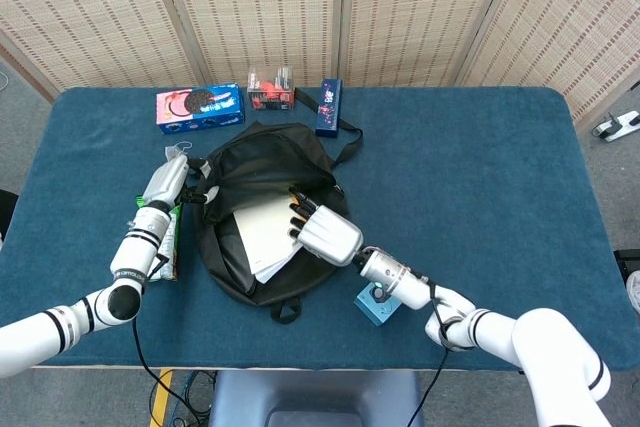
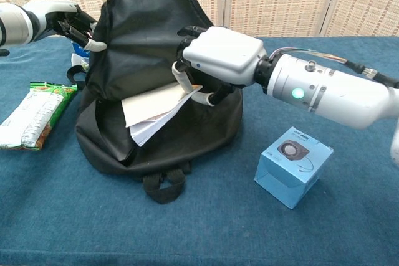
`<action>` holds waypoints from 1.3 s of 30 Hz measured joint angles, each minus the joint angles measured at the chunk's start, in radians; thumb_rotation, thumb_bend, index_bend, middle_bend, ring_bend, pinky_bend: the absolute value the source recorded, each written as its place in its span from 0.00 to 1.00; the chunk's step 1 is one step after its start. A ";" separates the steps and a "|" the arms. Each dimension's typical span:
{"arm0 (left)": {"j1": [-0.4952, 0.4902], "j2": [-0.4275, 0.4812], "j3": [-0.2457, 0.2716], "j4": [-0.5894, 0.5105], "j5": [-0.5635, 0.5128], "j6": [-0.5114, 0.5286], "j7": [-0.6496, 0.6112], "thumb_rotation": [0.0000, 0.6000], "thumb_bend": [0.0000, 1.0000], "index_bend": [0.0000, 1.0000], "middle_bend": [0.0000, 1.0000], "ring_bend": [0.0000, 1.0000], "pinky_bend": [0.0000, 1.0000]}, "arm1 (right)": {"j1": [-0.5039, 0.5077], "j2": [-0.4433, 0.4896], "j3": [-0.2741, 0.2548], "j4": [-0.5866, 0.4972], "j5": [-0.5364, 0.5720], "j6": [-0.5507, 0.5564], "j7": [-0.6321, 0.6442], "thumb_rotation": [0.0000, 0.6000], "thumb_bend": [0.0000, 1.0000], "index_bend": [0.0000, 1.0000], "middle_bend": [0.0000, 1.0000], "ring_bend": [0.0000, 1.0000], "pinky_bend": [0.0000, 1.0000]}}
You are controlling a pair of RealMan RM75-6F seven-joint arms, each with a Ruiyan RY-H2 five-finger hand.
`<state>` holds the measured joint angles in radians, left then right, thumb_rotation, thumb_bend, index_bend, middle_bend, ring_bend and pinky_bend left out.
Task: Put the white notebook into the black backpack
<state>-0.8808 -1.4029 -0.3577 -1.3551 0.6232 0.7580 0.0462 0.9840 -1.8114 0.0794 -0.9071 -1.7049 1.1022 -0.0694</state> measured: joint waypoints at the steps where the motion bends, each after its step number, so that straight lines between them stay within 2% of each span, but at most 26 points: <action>1: -0.001 0.001 0.000 -0.001 -0.002 0.000 0.001 1.00 0.51 0.79 0.42 0.32 0.15 | 0.008 -0.018 0.004 0.025 0.003 -0.008 -0.009 1.00 0.59 0.70 0.48 0.21 0.01; 14: -0.005 0.017 0.008 -0.035 -0.032 0.002 0.006 1.00 0.51 0.79 0.42 0.32 0.15 | 0.092 -0.187 0.001 0.309 -0.007 -0.051 -0.079 1.00 0.57 0.71 0.47 0.19 0.00; 16: -0.004 0.019 0.011 -0.039 -0.035 0.006 0.008 1.00 0.51 0.79 0.42 0.32 0.15 | 0.101 -0.214 0.002 0.349 -0.004 -0.058 -0.101 1.00 0.54 0.70 0.46 0.18 0.00; 19: -0.003 0.023 0.013 -0.048 -0.037 0.013 0.011 1.00 0.51 0.78 0.42 0.32 0.15 | 0.109 -0.243 0.004 0.383 0.008 -0.074 -0.130 1.00 0.42 0.61 0.42 0.16 0.00; 22: -0.002 0.027 0.016 -0.053 -0.039 0.017 0.013 1.00 0.51 0.78 0.42 0.32 0.15 | 0.103 -0.246 0.004 0.385 0.018 -0.066 -0.135 1.00 0.21 0.41 0.34 0.11 0.00; 24: -0.001 0.027 0.017 -0.054 -0.043 0.015 0.012 1.00 0.51 0.77 0.42 0.32 0.15 | 0.093 -0.240 0.003 0.374 0.024 -0.064 -0.138 1.00 0.09 0.24 0.22 0.04 0.00; 27: -0.003 0.027 0.022 -0.055 -0.044 0.012 0.015 1.00 0.51 0.76 0.42 0.32 0.15 | 0.077 -0.220 0.003 0.335 0.034 -0.054 -0.149 1.00 0.01 0.06 0.12 0.00 0.00; 29: -0.005 0.027 0.027 -0.059 -0.043 0.009 0.021 1.00 0.51 0.75 0.42 0.32 0.15 | 0.065 -0.197 0.004 0.291 0.041 -0.048 -0.159 1.00 0.00 0.01 0.09 0.00 0.00; 33: -0.006 0.027 0.034 -0.075 -0.035 0.013 0.027 1.00 0.50 0.72 0.41 0.32 0.15 | 0.042 -0.130 0.009 0.169 0.057 -0.040 -0.179 1.00 0.00 0.00 0.08 0.00 0.00; 39: 0.001 0.043 0.056 -0.124 -0.004 0.026 0.045 1.00 0.49 0.62 0.38 0.32 0.15 | -0.021 0.052 0.014 -0.125 0.085 -0.009 -0.214 1.00 0.00 0.00 0.09 0.00 0.00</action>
<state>-0.8800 -1.3600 -0.3019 -1.4786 0.6190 0.7842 0.0916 0.9630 -1.7591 0.0930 -1.0317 -1.6197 1.0936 -0.2830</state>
